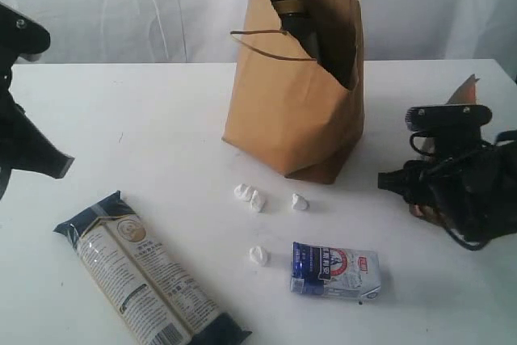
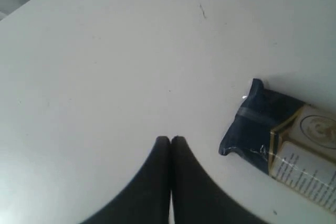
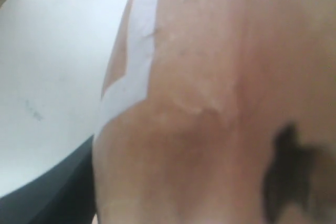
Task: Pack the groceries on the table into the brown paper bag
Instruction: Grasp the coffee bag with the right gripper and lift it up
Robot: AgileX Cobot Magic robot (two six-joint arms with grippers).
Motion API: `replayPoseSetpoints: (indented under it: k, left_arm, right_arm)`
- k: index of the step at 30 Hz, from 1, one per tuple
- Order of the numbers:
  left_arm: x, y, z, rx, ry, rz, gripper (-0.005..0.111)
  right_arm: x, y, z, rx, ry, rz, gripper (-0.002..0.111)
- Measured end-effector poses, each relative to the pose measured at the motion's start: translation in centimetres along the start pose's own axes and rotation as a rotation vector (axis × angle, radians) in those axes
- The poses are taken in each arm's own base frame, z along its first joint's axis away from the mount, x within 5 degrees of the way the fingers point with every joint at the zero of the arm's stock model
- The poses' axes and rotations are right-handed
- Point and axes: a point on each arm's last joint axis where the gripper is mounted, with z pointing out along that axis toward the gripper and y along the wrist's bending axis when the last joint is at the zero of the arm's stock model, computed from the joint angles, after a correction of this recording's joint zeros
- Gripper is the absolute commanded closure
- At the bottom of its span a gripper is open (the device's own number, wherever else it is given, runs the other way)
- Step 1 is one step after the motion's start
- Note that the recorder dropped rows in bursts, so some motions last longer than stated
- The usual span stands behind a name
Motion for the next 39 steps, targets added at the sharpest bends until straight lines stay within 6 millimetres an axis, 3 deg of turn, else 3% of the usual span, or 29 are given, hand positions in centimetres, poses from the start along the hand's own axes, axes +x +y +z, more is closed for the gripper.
replayPoseSetpoints:
  k: [6,10,16,19,22,26,31,34,39]
  left_arm:
    - [0.4,0.3,0.0,-0.03,0.039,0.0,0.107]
    - [0.4,0.3,0.0,-0.029,0.04,-0.001,0.107]
    - [0.4,0.3,0.0,-0.029,0.04,-0.001,0.107]
    - [0.4,0.3,0.0,-0.031,0.043,-0.001,0.107]
    - [0.4,0.3,0.0,-0.03,0.044,-0.002,0.107]
    - [0.4,0.3,0.0,-0.03,0.044,-0.002,0.107]
    - [0.4,0.3,0.0,-0.03,0.044,-0.002,0.107]
    - [0.4,0.3,0.0,-0.03,0.044,-0.002,0.107]
    - [0.4,0.2,0.0,-0.027,0.047,-0.005,0.107]
  right_arm:
    - [-0.2,-2.7,-1.8,-0.136,0.035,0.0,0.108]
    - [-2.6,-4.6,-4.7,-0.247,-0.059,-0.005,0.108]
    - [-5.0,-8.5,-7.4,-0.223,-0.196,0.098,0.108]
    - [-9.1,-10.8,-8.9,-0.255,-0.313,0.178,0.108]
    - [-15.3,-12.3,-7.6,-0.45,-0.365,0.154,0.108]
    - [-21.5,-11.5,-6.3,-0.888,-0.448,0.038,0.108]
    - [-25.0,-10.2,-8.2,-1.118,-0.622,-0.047,0.108]
    - [-25.9,-8.7,-9.0,-1.234,-0.671,-0.065,0.108]
    - [-25.0,-4.3,-8.4,-1.378,-0.601,-0.121,0.108]
